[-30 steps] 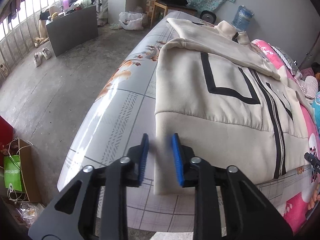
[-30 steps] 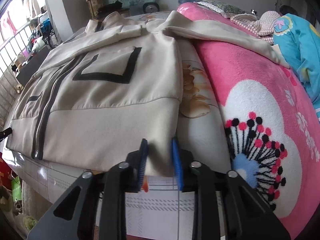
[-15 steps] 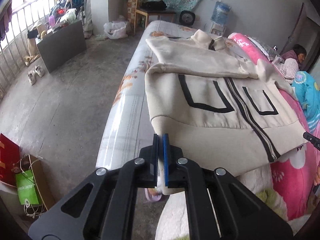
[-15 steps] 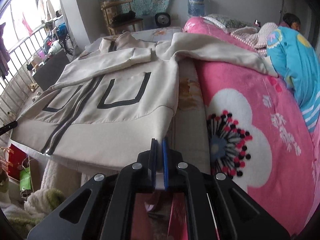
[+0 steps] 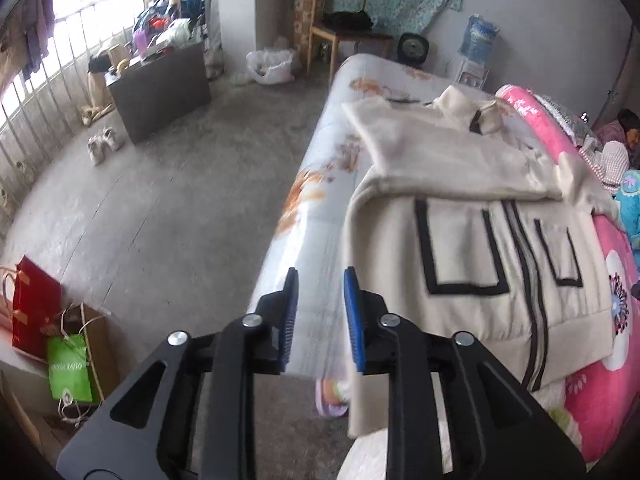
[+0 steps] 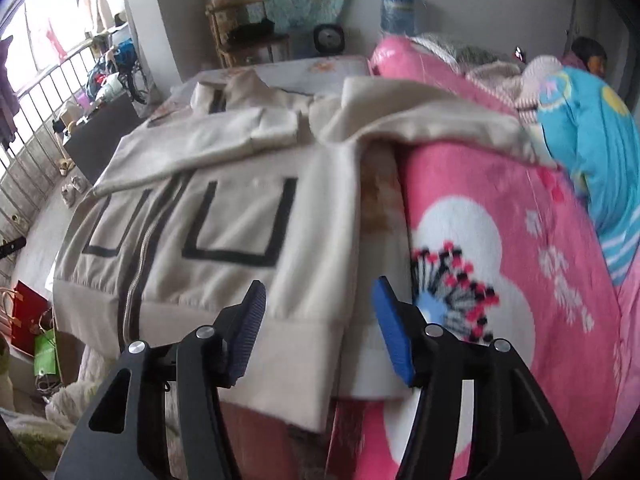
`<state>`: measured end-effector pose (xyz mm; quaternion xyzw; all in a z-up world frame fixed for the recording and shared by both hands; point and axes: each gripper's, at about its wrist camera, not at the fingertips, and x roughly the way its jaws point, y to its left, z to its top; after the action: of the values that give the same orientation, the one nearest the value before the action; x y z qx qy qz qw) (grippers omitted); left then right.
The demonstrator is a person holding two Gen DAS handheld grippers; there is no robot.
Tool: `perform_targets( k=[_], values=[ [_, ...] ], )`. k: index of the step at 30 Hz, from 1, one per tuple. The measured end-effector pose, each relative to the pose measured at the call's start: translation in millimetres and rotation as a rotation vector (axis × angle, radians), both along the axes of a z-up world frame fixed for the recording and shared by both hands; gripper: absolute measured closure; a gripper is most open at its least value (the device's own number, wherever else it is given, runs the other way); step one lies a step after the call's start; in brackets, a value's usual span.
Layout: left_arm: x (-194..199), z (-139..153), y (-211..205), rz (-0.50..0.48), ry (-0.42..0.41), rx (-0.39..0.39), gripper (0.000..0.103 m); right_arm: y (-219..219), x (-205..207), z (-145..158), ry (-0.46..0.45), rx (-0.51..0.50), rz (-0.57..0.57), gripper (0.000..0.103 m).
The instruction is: Fold large clothes
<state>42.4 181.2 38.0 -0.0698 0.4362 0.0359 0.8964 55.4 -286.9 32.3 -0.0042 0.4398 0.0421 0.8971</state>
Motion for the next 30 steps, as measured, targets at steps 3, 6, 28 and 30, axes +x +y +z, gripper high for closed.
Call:
perform_targets(
  k=[3, 6, 28, 30],
  values=[
    [49, 8, -31, -0.068, -0.046, -0.001, 0.041, 20, 44, -12, 0.006, -0.001, 0.052, 0.039],
    [101, -5, -74, -0.137, -0.023, 0.046, 0.031, 20, 78, -22, 0.024, 0.004, 0.054, 0.039],
    [206, -97, -121, -0.101, 0.06, 0.164, 0.01, -323, 184, -76, -0.075, 0.346, -1.0, 0.039],
    [207, -98, -119, -0.097, 0.062, 0.153, 0.009, -326, 190, -79, -0.105, 0.34, -1.033, 0.039]
  ],
)
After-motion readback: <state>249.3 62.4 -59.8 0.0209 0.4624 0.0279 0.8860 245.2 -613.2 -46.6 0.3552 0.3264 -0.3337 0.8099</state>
